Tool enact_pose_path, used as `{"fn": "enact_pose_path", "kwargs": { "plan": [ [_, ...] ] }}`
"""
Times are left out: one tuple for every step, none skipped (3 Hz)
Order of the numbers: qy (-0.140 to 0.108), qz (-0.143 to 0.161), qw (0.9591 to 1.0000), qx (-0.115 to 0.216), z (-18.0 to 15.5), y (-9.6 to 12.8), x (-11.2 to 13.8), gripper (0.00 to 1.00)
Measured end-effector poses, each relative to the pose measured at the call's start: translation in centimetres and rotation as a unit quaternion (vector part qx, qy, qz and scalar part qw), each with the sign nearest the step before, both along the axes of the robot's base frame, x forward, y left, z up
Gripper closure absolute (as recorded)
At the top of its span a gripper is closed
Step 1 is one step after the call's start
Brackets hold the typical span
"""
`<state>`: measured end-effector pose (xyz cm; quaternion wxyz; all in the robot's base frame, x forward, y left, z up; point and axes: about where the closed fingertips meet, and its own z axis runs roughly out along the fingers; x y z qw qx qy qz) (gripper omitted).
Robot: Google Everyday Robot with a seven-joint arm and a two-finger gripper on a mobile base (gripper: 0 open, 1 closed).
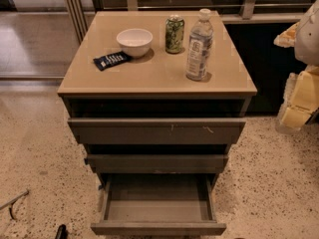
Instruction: Place blue plastic bottle into bottom drawer
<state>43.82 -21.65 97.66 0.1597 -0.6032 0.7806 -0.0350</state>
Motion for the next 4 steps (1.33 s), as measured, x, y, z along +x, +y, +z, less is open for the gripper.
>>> {"fn": "enact_pose_path", "kwargs": {
  "plan": [
    [0.000,0.000,1.0000,0.000,0.0,0.0,0.0,0.00],
    [-0.009,-0.003,0.9999,0.013,0.1,0.4,1.7,0.00],
    [-0.028,0.000,0.9991,0.032,0.7,1.5,5.3,0.00],
    [-0.052,0.014,0.9972,0.051,1.7,3.3,9.9,0.00]
  ]
}}
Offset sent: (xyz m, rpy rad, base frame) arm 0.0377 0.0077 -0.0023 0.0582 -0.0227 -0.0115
